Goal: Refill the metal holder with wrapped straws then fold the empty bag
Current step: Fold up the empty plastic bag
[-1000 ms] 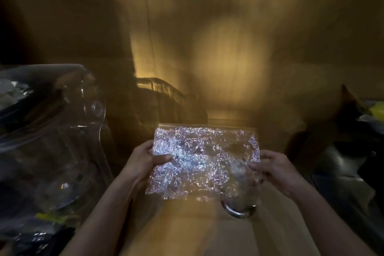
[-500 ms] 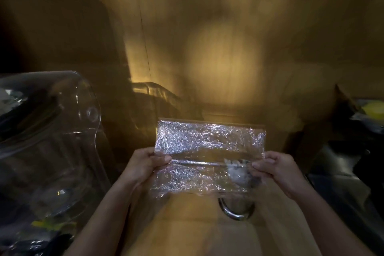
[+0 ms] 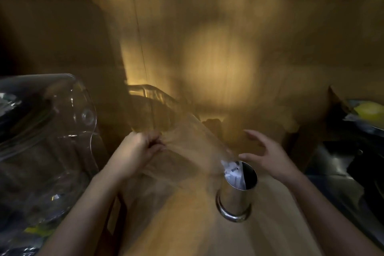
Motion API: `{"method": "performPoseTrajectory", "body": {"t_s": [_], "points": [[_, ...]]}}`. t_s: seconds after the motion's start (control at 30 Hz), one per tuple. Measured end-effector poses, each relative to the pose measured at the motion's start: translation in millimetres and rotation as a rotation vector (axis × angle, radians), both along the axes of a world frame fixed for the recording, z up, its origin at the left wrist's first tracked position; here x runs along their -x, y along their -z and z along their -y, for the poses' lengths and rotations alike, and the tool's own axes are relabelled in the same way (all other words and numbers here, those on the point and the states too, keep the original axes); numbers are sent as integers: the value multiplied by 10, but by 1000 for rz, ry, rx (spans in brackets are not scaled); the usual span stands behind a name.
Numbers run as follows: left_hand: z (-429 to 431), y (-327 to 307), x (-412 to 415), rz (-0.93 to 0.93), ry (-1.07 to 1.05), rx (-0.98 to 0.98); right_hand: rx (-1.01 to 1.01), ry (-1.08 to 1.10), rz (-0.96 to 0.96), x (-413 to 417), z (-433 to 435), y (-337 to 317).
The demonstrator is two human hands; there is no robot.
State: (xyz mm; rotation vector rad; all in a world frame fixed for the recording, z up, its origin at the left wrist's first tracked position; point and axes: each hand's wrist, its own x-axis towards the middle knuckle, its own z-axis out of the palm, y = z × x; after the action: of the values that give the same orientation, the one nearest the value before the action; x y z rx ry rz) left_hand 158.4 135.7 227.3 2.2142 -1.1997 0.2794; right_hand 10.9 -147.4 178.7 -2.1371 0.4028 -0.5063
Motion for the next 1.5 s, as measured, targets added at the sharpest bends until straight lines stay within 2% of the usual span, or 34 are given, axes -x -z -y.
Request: {"method": "performPoseTrajectory", "body": {"t_s": [0.07, 0.2, 0.4, 0.5, 0.57, 0.7, 0.8, 0.87, 1.07, 1.27, 1.5], "points": [[35, -134, 46, 87, 56, -57, 65, -131, -26, -64, -131, -104], [96, -282, 111, 121, 104, -111, 8, -299, -127, -182, -333, -235], [-2, -346, 94, 63, 131, -86, -126, -308, 14, -246, -401, -246], [-143, -388, -5, -183, 71, 25, -222, -289, 48, -252, -356, -246], [-263, -405, -83, -453, 73, 232, -311, -264, 87, -242, -334, -233], [-309, -126, -80, -971, 219, 664, -509, -255, 145, -219, -353, -197], [-103, 182, 64, -1216, 216, 695, -580, -241, 151, -240, -397, -144], [0, 311, 153, -1293, 231, 699, -613, -232, 166, -260, -417, -111], [208, 389, 236, -1246, 168, 629, -694, -172, 191, -207, -377, -49], [313, 400, 234, -1067, 68, 557, -679, -157, 156, -67, -330, -56], [373, 321, 239, -1021, 103, 506, -708, -137, 147, -45, -257, -26]]}}
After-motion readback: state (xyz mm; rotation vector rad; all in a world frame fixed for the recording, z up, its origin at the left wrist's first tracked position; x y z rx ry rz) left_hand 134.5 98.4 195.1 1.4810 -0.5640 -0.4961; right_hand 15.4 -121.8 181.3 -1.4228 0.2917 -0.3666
